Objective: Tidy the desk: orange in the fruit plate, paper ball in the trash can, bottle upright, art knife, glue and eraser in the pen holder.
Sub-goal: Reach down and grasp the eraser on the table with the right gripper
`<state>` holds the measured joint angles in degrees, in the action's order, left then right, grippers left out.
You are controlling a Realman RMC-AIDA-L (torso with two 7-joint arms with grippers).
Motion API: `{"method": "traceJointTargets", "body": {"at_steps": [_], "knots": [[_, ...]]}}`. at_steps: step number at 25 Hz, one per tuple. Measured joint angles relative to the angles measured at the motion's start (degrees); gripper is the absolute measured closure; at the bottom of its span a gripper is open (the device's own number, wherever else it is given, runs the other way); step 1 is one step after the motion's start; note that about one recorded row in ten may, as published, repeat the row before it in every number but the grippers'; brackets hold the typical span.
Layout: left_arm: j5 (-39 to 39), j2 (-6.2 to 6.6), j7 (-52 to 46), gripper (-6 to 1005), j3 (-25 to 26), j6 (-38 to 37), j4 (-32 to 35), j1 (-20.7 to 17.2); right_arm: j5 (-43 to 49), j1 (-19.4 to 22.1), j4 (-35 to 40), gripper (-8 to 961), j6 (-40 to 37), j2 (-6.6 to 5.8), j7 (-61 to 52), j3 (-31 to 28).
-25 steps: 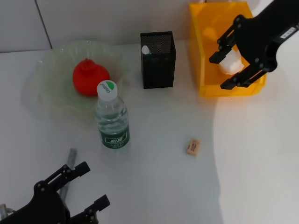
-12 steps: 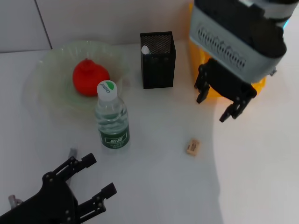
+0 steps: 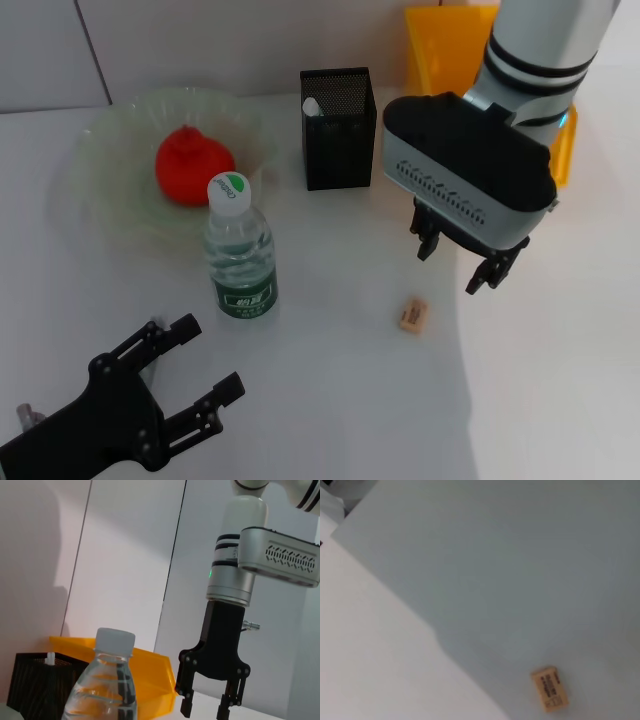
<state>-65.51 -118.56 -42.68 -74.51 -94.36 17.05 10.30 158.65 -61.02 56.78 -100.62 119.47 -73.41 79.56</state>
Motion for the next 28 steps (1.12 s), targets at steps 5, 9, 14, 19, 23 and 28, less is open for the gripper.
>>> {"method": "traceJointTargets", "body": {"at_steps": [5, 9, 14, 19, 23, 28], "knots": [[0.05, 0.18, -0.95, 186, 0.07, 1.01, 0.01, 0.42, -1.26, 0.25, -0.28, 340, 3.53, 0.31, -1.63, 3.62], [0.05, 0.18, -0.99, 186, 0.08, 1.74, 0.01, 0.50, -2.88, 0.72, -1.22, 306, 5.33, 0.33, -2.09, 6.91], [0.04, 0.18, -1.32, 186, 0.07, 1.94, 0.01, 0.51, -4.41, 0.63, -4.52, 256, 7.12, 0.07, 1.09, 9.29], [0.04, 0.13, -1.81, 186, 0.07, 2.02, 0.01, 0.63, -4.38, 0.12, -6.89, 258, 8.62, -0.12, 4.49, 8.97], [0.04, 0.11, -1.81, 186, 0.07, 2.04, 0.01, 0.64, -4.34, -0.02, -7.68, 260, 10.08, -0.11, 6.64, 9.23], [0.04, -0.06, -2.09, 186, 0.06, 2.62, -0.04, 1.09, -4.59, 0.53, -7.73, 262, 12.04, 0.23, 9.59, 9.77]]}}
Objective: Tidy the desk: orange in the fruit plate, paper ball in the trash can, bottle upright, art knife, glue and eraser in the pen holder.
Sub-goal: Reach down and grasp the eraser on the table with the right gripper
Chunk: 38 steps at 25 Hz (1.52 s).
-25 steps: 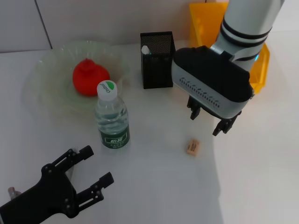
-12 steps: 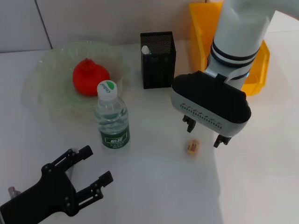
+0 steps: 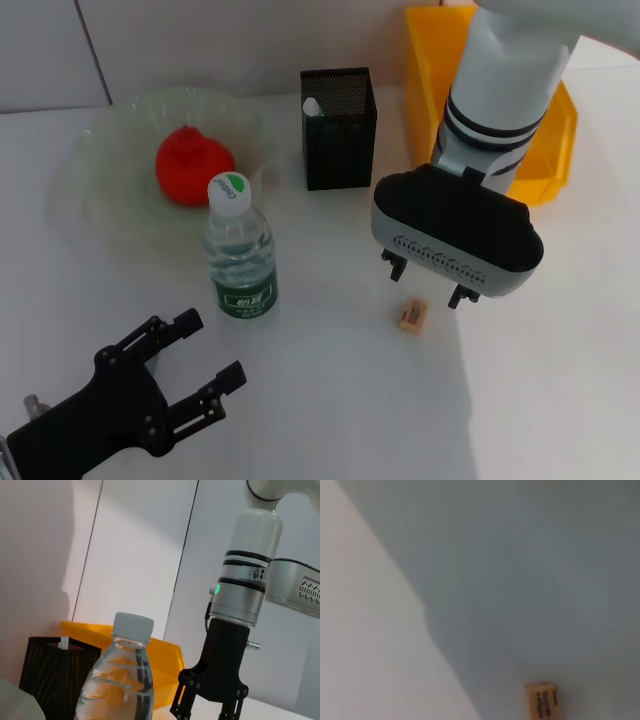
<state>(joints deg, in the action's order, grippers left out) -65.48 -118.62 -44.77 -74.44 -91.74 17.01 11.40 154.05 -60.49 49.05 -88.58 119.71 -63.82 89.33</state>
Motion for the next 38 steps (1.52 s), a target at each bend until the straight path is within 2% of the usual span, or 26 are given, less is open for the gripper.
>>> {"method": "traceJointTargets", "body": {"at_steps": [12, 28, 38], "knots": [[0.00, -0.12, -1.45, 186, 0.00, 1.92, -0.05, 0.92, -2.46, 0.36, -2.91, 267, 2.58, 0.09, 6.31, 1.41], [0.00, -0.12, -1.86, 186, 0.00, 3.19, -0.59, 3.11, -3.52, 0.18, -6.36, 274, 4.48, 0.03, 7.01, 1.46], [0.00, -0.12, -1.84, 186, -0.07, 3.27, -0.57, 3.21, -3.56, 0.20, -6.88, 279, 5.37, 0.04, 7.04, 1.46]]}}
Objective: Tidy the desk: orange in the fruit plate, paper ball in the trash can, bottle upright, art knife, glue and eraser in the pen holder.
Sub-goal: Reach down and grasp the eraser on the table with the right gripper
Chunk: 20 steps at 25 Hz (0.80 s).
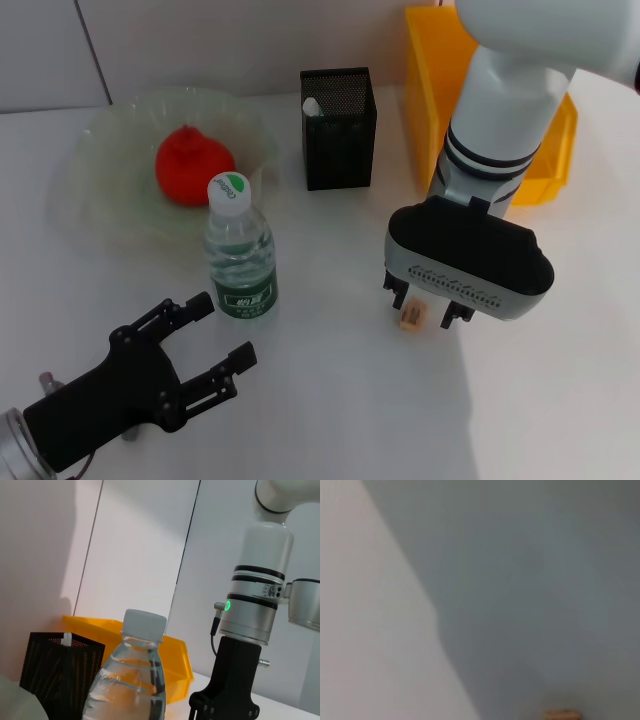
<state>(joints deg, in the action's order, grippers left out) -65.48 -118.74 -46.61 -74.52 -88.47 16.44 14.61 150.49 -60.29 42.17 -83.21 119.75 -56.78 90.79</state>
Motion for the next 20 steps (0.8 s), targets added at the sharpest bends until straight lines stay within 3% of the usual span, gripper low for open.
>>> {"method": "traceJointTargets", "body": {"at_steps": [6, 17, 20], "knots": [[0.00, -0.05, 0.03, 186, -0.10, 0.00, 0.00, 0.04, 0.03, 0.15, -0.18, 393, 0.26, 0.03, -0.32, 0.54], [0.00, -0.09, 0.03, 186, -0.10, -0.04, -0.09, 0.31, 0.01, 0.18, -0.53, 389, 1.54, 0.06, -0.16, 0.65], [0.00, -0.09, 0.03, 186, -0.15, -0.04, -0.09, 0.38, -0.13, 0.18, -0.59, 443, 1.56, 0.12, -0.37, 0.78]]}}
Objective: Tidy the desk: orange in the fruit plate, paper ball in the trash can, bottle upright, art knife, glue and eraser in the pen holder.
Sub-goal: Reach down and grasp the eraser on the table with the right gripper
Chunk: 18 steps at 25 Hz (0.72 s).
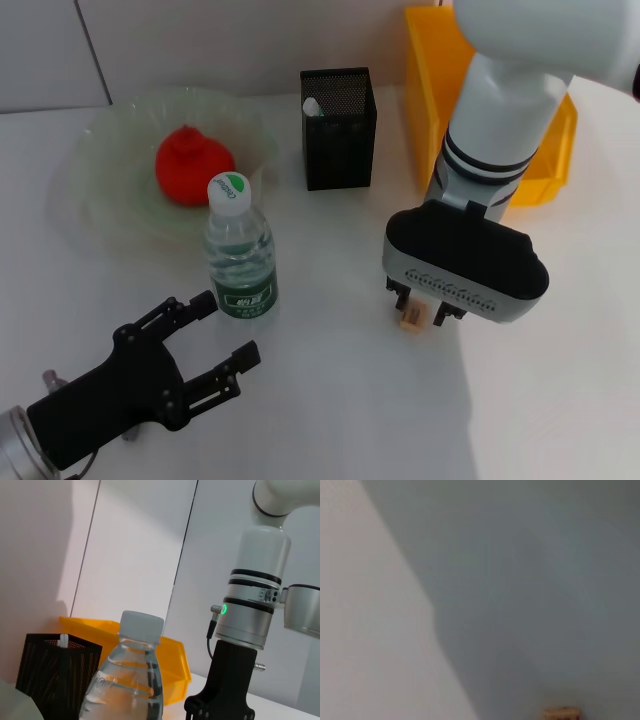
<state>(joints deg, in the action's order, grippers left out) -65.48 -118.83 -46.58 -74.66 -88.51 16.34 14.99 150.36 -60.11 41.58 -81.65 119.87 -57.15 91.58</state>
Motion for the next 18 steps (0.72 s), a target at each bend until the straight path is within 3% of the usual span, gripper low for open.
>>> {"method": "traceJointTargets", "body": {"at_steps": [5, 18], "knots": [[0.00, 0.00, 0.00, 186, -0.15, 0.00, 0.00, 0.13, -0.50, 0.07, -0.05, 532, 0.25, 0.02, -0.30, 0.60], [0.00, 0.00, -0.10, 187, -0.31, 0.00, -0.01, 0.22, -1.07, 0.45, -0.45, 590, 1.40, 0.02, -0.71, 2.12]]}}
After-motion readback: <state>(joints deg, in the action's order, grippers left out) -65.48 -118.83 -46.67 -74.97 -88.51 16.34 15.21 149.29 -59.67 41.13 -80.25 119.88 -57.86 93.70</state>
